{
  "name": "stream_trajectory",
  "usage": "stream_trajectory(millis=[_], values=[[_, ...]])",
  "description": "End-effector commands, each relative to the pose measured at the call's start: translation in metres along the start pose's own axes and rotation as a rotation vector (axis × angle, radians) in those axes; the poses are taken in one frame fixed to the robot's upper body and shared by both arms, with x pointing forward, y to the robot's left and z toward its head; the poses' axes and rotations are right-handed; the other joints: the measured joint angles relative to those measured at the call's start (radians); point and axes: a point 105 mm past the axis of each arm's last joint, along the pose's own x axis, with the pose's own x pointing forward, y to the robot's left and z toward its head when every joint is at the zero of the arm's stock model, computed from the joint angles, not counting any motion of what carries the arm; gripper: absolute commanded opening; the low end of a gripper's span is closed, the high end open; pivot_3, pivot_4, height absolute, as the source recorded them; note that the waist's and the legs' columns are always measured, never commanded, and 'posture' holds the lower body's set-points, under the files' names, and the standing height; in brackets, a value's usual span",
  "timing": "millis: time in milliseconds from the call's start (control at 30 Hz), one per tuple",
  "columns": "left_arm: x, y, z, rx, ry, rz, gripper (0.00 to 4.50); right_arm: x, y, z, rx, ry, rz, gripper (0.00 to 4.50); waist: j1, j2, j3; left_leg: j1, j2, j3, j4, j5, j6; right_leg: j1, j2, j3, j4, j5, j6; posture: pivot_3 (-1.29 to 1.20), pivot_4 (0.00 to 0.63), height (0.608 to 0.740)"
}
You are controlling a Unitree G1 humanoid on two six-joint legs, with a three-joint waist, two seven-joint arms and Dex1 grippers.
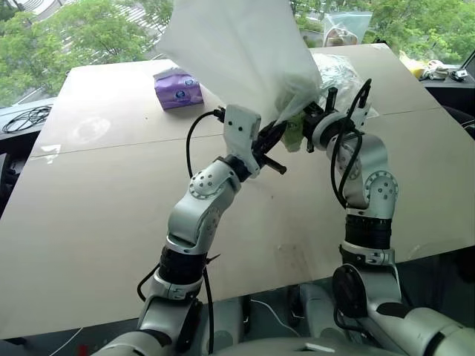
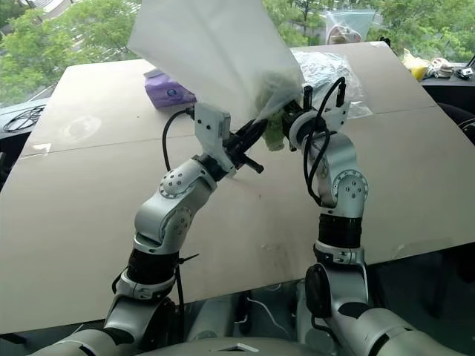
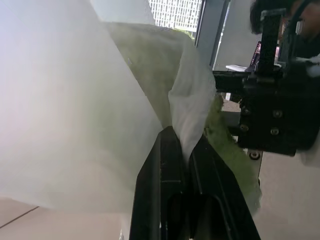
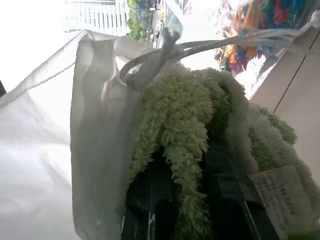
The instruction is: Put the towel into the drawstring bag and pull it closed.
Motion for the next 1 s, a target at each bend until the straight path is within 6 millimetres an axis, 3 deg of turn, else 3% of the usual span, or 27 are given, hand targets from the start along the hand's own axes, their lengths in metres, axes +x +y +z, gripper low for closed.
stream_trajectory(millis=[33,133,367,533,600,800,1000], values=[[-0.001,0.002,0.001,-0.048,-0.012,0.011,0.00,0.004,0.014,-0.022,0.086,0.031,-0.051,0.02,0.000,0.000,0.000,0.000,0.000,0.000,0.000,0.000,0.000,0.000,0.000,0.000,0.000,0.000,0.000,0.00,0.150,0.740],[-0.001,0.004,-0.011,-0.138,0.021,0.038,0.00,-0.003,-0.005,-0.017,0.047,0.014,-0.222,0.02,0.000,0.000,0.000,-0.001,0.000,0.001,0.000,0.000,0.000,0.000,0.000,0.001,0.000,0.000,0.000,0.00,0.150,0.740],[-0.007,-0.013,-0.035,-0.202,0.130,-0.022,0.00,-0.014,-0.020,-0.023,0.022,0.036,-0.390,0.02,0.000,0.000,0.000,-0.001,0.000,0.002,0.000,0.000,0.000,0.000,-0.001,0.002,-0.001,0.000,0.000,0.00,0.150,0.740],[-0.007,-0.009,-0.032,-0.295,0.104,-0.007,0.00,-0.016,-0.019,-0.040,-0.066,0.136,-0.360,2.10,0.000,0.000,0.000,0.000,0.000,0.002,0.000,0.000,0.000,0.000,0.000,0.002,-0.001,0.000,0.000,0.00,0.150,0.740],[-0.009,-0.005,-0.031,-0.300,0.106,-0.005,0.00,-0.019,-0.023,-0.034,-0.228,0.132,-0.364,3.00,-0.001,0.000,0.000,0.000,0.000,0.002,0.000,0.000,0.000,0.000,0.000,0.002,-0.001,0.000,0.000,0.00,0.150,0.740],[-0.017,0.006,-0.029,-0.297,0.114,-0.011,0.00,-0.030,-0.028,-0.022,-0.504,0.159,-0.317,3.00,0.002,0.000,0.000,-0.001,-0.001,0.002,0.001,0.000,0.000,0.000,-0.001,0.003,-0.001,0.000,0.000,0.00,0.150,0.740],[-0.020,0.020,-0.024,-0.318,0.101,0.009,0.00,-0.043,-0.014,-0.010,-0.761,0.234,-0.108,3.00,0.003,0.000,0.000,-0.001,-0.001,0.002,0.001,0.000,0.000,0.000,0.000,0.003,-0.001,0.000,0.000,0.00,0.150,0.740]])
